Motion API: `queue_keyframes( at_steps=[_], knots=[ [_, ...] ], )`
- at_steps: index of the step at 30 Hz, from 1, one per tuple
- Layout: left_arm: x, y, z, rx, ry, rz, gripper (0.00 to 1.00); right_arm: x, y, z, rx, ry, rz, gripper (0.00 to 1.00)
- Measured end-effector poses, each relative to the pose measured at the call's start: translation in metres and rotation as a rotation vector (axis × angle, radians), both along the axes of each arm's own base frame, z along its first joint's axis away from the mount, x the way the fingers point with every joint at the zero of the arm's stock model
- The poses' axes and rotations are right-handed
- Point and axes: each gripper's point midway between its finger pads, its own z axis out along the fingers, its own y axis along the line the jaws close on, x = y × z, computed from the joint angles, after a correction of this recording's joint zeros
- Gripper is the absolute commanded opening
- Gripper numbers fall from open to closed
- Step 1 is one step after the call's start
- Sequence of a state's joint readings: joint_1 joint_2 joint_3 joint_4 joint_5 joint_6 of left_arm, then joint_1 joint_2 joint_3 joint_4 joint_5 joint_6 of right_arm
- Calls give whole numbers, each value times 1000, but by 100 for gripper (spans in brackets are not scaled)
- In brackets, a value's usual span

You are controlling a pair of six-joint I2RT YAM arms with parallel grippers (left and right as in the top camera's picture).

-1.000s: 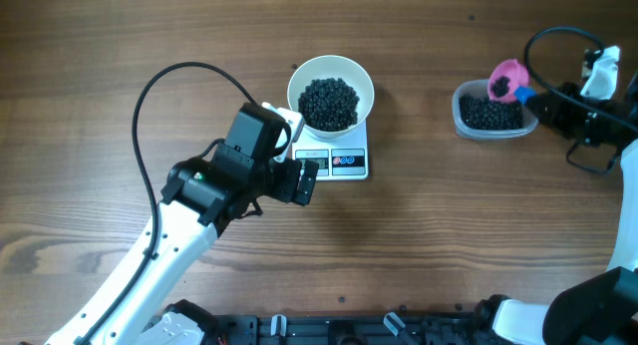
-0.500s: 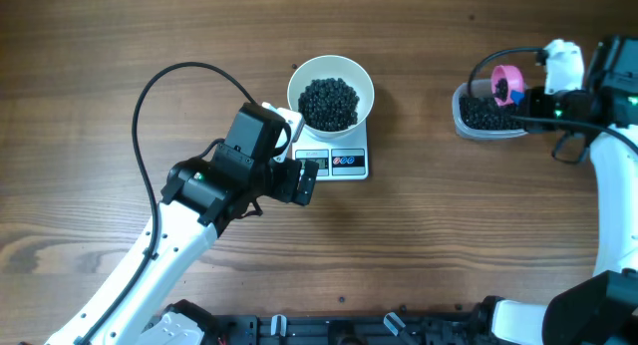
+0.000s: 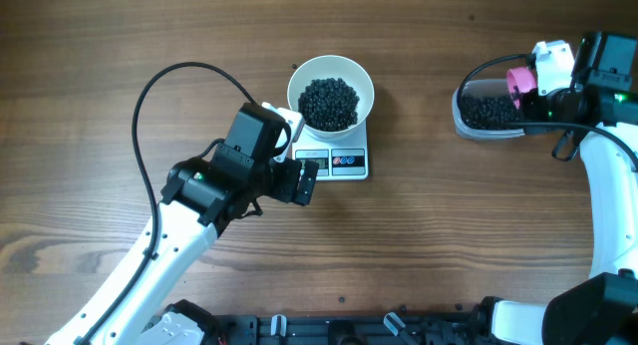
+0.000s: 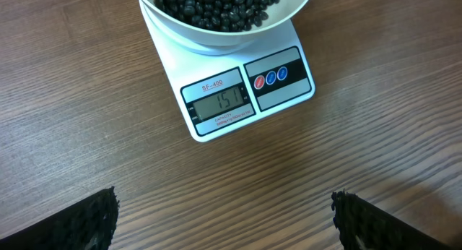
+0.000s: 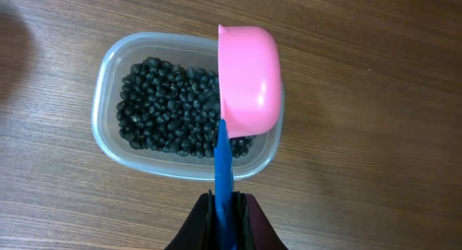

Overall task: Scoop item into bowl and weigh 150g on scale
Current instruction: 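Dip the pink scoop into the black beans with the right gripper, then lift the filled scoop out of the tub with the right gripper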

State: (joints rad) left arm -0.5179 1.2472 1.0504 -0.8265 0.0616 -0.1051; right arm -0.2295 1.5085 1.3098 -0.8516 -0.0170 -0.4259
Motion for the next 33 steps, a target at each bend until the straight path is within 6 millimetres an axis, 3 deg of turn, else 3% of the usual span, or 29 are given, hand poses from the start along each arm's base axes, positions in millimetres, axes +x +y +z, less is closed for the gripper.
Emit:
queue_keyframes(
  at_steps=[28,33],
  knots=[
    [0,0,0,0,0,0,100,15,16,7,-59,-44,84,4],
    [0,0,0,0,0,0,100,42,38,26,118,-197,52,4]
  ],
)
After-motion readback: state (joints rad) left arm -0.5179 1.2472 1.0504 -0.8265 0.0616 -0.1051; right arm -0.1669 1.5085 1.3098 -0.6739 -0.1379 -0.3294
